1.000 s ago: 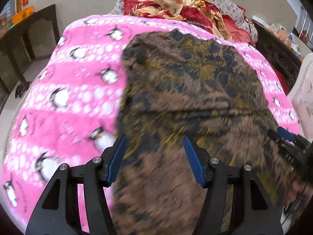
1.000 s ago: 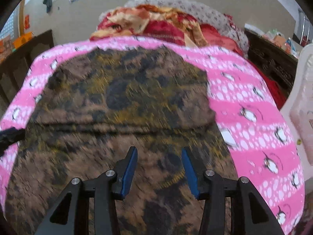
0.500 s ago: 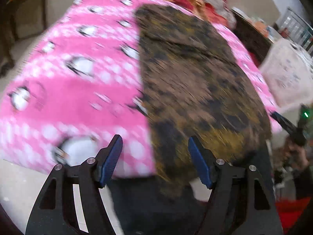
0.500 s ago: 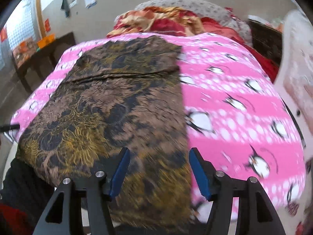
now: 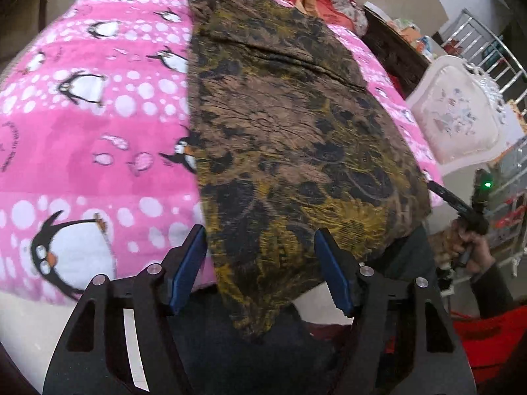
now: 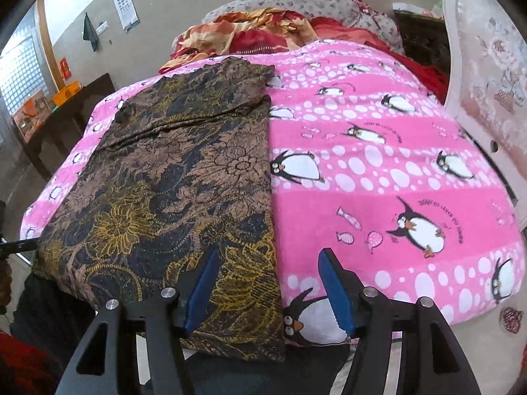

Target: Fold small clothes

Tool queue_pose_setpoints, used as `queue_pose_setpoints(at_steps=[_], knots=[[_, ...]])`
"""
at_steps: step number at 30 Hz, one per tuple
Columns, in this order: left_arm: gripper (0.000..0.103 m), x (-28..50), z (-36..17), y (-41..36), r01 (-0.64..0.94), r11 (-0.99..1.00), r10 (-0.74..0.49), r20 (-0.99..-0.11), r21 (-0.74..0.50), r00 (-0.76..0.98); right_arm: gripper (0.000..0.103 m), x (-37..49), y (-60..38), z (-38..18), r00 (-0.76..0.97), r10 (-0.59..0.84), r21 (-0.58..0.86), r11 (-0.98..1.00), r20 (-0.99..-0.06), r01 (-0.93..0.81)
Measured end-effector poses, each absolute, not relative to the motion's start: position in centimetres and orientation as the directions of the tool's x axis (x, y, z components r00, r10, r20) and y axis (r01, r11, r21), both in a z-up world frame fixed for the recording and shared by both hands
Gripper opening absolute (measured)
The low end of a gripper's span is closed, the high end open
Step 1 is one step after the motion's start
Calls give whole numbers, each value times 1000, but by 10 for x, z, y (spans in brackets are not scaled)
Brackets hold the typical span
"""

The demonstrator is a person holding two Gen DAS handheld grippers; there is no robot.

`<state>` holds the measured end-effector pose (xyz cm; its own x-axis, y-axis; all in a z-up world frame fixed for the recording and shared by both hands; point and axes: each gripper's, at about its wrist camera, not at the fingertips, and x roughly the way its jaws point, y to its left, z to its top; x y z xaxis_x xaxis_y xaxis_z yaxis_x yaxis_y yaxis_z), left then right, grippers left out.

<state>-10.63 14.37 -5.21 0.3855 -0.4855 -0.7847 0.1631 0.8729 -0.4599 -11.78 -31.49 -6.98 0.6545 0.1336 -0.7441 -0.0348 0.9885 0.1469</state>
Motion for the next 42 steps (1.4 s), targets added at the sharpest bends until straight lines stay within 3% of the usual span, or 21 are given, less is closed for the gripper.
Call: queue_pose_setpoints(at_steps=[8, 12, 15, 18, 20, 26, 28, 32, 35, 38, 40, 42], knots=[[66, -103, -58, 149, 180, 762, -640, -682, -622, 354, 60, -129, -331, -87, 614, 282, 275, 955, -737, -108], [66, -104, -53, 142, 203, 754, -652, -672, -625, 351, 60, -123, -340, -94, 621, 353, 351, 927, -700, -132], [60, -109, -50, 133, 241, 743, -669, -669, -625, 324, 59, -124, -344, -90, 604, 444, 423, 886, -662, -187], [59, -112, -53, 129, 238, 782, -622, -702, -576, 346, 40, -126, -341, -88, 546, 531, 470, 843, -648, -263], [58, -111, -57, 132, 220, 779, -624, -692, -587, 363, 39, -124, -339, -92, 542, 509, 441, 858, -669, -262], [57, -111, -52, 132, 239, 797, -603, -702, -555, 379, 39, -117, -333, -92, 520, 588, 502, 806, -620, -313], [56, -112, -54, 137, 224, 790, -609, -695, -570, 382, 29, -113, -339, -101, 519, 581, 522, 807, -626, -275], [56, -117, -56, 138, 218, 782, -619, -687, -584, 381, 29, -116, -341, -103, 504, 628, 573, 769, -593, -284], [56, -118, -55, 138, 219, 784, -616, -686, -581, 388, 21, -113, -349, -110, 510, 632, 615, 754, -583, -232], [39, -117, -56, 140, 193, 789, -606, -688, -583, 399, 21, -111, -340, -112, 485, 649, 617, 745, -586, -251], [8, -115, -61, 143, 167, 795, -596, -702, -583, 390, 20, -111, -337, -110, 481, 641, 596, 757, -599, -267], [6, -114, -63, 144, 161, 802, -587, -709, -575, 391, 7, -111, -339, -107, 498, 621, 579, 773, -605, -260]])
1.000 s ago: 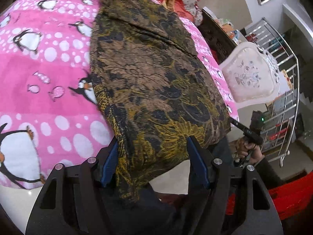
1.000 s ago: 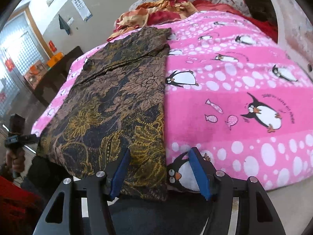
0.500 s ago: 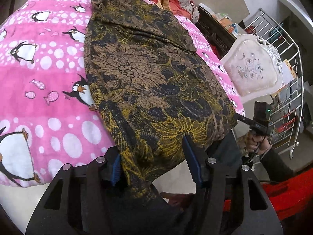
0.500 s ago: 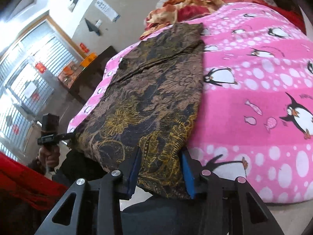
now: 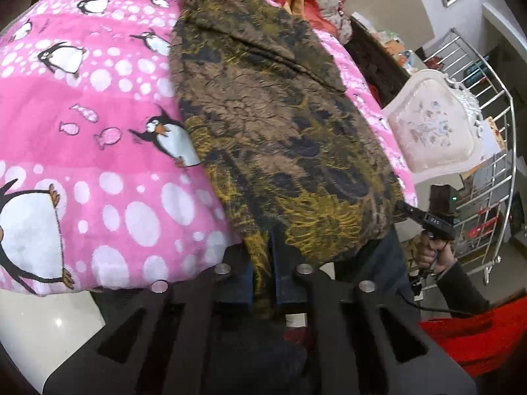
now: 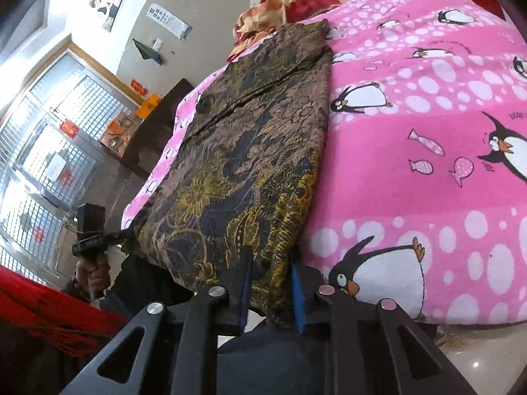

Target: Fold small clothes

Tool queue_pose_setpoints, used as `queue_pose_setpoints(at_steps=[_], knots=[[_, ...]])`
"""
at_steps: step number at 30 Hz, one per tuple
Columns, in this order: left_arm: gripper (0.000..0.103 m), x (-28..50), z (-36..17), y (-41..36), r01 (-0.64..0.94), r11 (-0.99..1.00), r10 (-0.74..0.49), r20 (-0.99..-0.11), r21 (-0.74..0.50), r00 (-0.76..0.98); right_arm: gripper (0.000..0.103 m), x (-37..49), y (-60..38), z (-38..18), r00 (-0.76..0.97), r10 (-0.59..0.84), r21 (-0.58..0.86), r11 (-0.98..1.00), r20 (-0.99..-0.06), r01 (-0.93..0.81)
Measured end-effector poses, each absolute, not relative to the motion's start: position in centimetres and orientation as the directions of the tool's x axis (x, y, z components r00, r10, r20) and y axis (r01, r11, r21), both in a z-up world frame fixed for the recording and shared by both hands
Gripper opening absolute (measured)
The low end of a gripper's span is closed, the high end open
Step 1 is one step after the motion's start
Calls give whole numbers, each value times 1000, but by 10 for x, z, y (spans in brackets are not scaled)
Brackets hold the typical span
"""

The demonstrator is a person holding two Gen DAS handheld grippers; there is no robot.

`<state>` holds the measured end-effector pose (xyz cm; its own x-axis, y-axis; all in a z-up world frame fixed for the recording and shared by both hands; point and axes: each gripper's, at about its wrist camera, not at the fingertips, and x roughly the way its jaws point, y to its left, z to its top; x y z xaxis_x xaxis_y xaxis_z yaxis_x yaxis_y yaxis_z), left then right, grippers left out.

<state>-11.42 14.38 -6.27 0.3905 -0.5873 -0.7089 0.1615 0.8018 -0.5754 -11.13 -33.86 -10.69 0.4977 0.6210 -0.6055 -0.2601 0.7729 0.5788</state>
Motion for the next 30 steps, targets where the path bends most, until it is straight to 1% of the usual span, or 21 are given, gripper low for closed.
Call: queue_pose_setpoints(at_steps=[1, 2, 4, 5, 6, 8, 10, 12, 19, 22, 25, 27, 30], knots=[[5, -116, -61, 144, 166, 803, -586, -706, -573, 398, 4, -114, -340, -104, 519, 601, 561, 787, -608, -254], [5, -118, -57, 144, 170, 807, -579, -706, -565, 408, 4, -117, -343, -101, 542, 593, 562, 789, -595, -248], [4, -121, -48, 148, 178, 804, -581, -686, -568, 438, 4, -124, -349, -87, 599, 585, 566, 786, -547, -251], [3, -123, -40, 153, 177, 791, -593, -661, -586, 460, 4, -128, -351, -80, 618, 584, 568, 782, -527, -255], [3, -125, -34, 157, 180, 777, -605, -637, -603, 478, 4, -133, -353, -69, 640, 600, 587, 762, -480, -274], [3, -128, -19, 166, 196, 752, -625, -585, -630, 516, 4, -139, -354, -54, 659, 624, 605, 733, -420, -309], [3, -131, -5, 170, 211, 751, -622, -562, -626, 546, 3, -145, -354, -34, 675, 648, 612, 705, -353, -357], [3, -138, 10, 175, 227, 751, -618, -539, -620, 573, 3, -151, -350, -18, 682, 662, 608, 690, -310, -393], [3, -184, 57, 186, 309, 729, -646, -463, -611, 608, 3, -188, -346, 34, 707, 673, 567, 677, -219, -469], [3, -193, 69, 187, 325, 704, -665, -427, -631, 612, 3, -202, -359, 48, 728, 653, 565, 688, -206, -457], [3, -175, 73, 189, 293, 718, -632, -415, -632, 654, 3, -196, -368, 52, 744, 630, 558, 707, -220, -434], [3, -147, 70, 191, 227, 752, -572, -440, -619, 692, 3, -173, -373, 50, 759, 612, 578, 710, -224, -402], [3, -86, 61, 191, 142, 790, -496, -486, -597, 720, 3, -115, -367, 41, 774, 557, 592, 745, -301, -307]])
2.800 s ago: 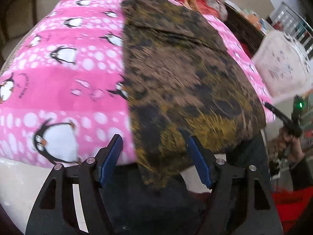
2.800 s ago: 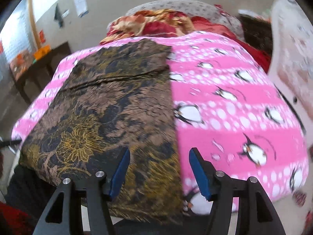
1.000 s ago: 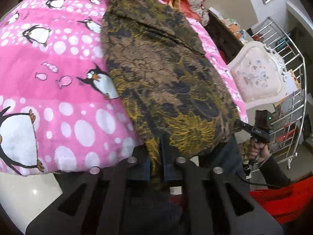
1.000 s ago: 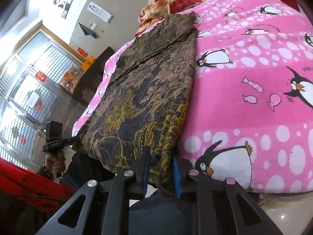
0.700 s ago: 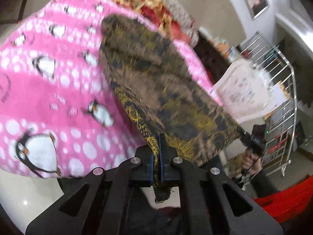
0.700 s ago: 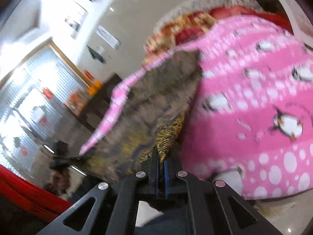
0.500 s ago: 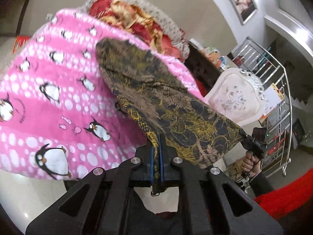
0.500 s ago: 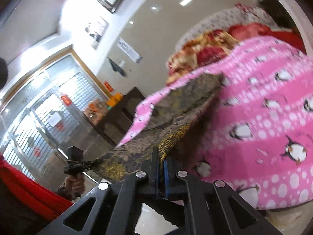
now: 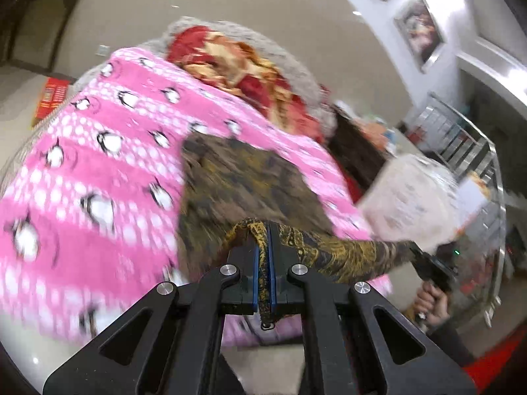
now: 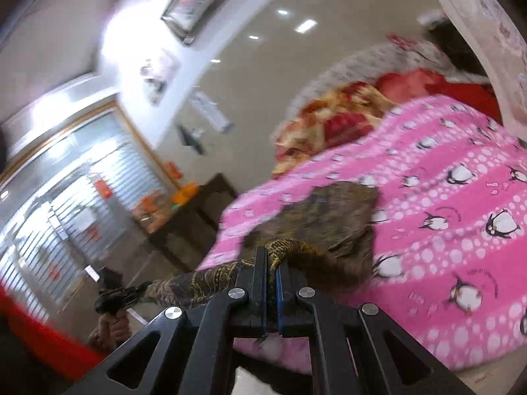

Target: Fold small clothes

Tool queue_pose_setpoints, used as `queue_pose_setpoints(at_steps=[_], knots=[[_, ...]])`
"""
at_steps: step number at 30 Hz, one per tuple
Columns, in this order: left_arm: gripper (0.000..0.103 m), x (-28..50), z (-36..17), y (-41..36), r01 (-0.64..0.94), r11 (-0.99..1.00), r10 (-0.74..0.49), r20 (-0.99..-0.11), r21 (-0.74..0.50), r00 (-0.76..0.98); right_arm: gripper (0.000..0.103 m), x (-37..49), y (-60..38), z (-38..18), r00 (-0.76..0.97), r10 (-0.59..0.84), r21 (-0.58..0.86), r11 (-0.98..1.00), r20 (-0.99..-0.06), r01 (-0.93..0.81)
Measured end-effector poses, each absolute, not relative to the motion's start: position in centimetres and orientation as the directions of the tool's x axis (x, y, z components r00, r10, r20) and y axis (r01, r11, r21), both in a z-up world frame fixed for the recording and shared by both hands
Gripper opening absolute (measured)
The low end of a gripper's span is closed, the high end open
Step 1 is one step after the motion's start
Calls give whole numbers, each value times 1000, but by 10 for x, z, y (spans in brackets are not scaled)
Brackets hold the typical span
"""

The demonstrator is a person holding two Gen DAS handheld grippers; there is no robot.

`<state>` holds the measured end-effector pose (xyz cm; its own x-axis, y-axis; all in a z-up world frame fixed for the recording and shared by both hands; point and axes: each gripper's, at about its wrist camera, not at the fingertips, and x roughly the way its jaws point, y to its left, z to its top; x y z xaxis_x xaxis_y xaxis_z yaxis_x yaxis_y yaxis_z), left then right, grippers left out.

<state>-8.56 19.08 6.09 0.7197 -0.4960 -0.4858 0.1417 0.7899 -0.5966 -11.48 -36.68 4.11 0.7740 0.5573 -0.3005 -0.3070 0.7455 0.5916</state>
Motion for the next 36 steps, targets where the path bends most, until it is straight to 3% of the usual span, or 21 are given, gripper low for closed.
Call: queue_pose_setpoints(at_steps=[6, 13, 21, 27, 29, 31, 33, 36], knots=[[3, 39, 45, 186, 48, 853, -383, -560, -520, 735, 3, 9, -360, 23, 797, 439, 600, 791, -416, -123], [3, 150, 17, 175, -12, 909, -289, -651, -416, 702, 3, 126, -350, -2, 753, 313, 505, 863, -579, 30], [4, 204, -17, 178, -92, 926, -215, -710, -367, 670, 3, 180, -347, -31, 708, 264, 462, 881, -656, 99], [5, 213, -66, 164, -100, 964, -150, -810, -248, 567, 3, 207, -341, -61, 637, 238, 415, 898, -733, 143], [8, 207, -61, 169, -102, 960, -157, -801, -262, 578, 6, 206, -343, -59, 641, 253, 441, 885, -724, 149], [31, 202, -52, 175, -118, 963, -131, -805, -242, 579, 6, 202, -347, -50, 641, 287, 471, 872, -712, 133], [43, 193, -37, 185, -135, 970, -78, -789, -200, 610, 6, 192, -354, -34, 663, 329, 509, 856, -673, 92], [43, 174, -12, 189, -175, 976, 22, -739, -130, 673, 10, 172, -359, -8, 708, 300, 485, 872, -639, 69]])
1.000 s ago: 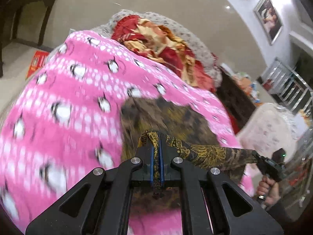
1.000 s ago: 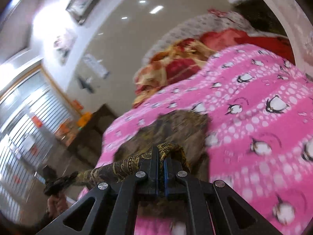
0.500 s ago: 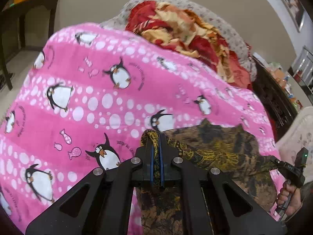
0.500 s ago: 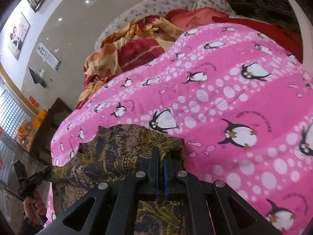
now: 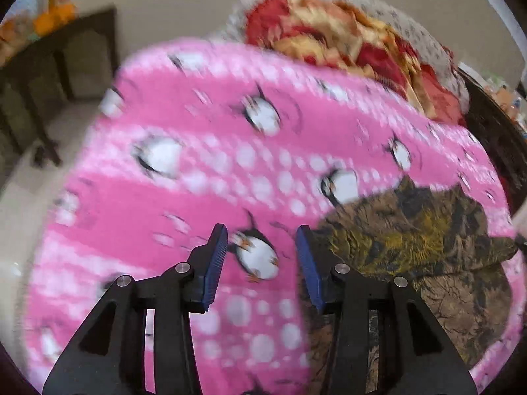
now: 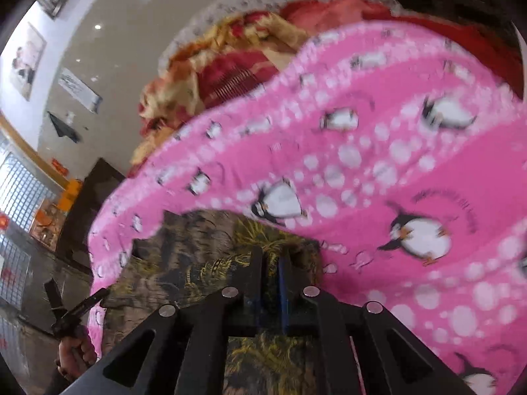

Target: Fold small clothes

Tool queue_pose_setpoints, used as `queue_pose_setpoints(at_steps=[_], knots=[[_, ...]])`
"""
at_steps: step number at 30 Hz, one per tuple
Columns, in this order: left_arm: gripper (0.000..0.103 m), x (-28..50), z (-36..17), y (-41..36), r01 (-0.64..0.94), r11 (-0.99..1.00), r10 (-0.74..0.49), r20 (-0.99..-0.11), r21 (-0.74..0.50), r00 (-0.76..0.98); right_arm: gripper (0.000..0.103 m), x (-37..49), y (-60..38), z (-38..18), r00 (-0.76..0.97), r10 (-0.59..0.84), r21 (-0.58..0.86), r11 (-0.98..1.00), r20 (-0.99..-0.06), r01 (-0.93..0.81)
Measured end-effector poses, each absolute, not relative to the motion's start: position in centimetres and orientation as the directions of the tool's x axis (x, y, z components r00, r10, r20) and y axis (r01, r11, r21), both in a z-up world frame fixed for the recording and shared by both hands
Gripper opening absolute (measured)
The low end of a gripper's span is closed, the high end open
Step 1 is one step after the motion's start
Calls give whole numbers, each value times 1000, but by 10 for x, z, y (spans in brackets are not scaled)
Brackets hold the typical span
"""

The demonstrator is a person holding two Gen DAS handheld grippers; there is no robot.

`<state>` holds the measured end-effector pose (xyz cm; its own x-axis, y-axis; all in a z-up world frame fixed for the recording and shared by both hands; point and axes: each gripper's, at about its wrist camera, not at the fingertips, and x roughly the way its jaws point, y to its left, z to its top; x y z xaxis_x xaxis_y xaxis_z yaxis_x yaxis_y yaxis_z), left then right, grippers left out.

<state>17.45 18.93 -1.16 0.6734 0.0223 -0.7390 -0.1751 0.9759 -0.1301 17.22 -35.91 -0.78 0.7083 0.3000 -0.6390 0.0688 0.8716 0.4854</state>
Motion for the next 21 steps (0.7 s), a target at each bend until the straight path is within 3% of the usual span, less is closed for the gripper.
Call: queue_pose_setpoints(at_steps=[5, 7, 11, 12, 15, 21], knots=[[43, 144, 10, 126, -15, 987, -98, -669, -161, 736, 10, 152, -330, 10, 720, 274, 424, 905, -637, 30], [43, 145, -2, 92, 46, 990, -124, -689, -131, 714, 10, 156, -298, -1, 667, 276, 363, 932, -693, -8], [43, 152, -63, 71, 56, 998, -27, -777, 10, 629, 10, 173, -265, -40, 556, 187, 235, 972, -810, 15], [43, 147, -73, 76, 75, 997, -49, -774, -1, 632, 10, 177, -265, -54, 519, 174, 221, 975, -837, 29], [24, 144, -72, 101, 46, 994, -104, -762, -97, 639, 5, 174, -271, -69, 554, 188, 198, 979, -811, -43], [24, 181, -59, 87, -11, 999, -38, -859, -51, 510, 5, 196, -278, -59, 478, 154, 177, 984, -865, 3]])
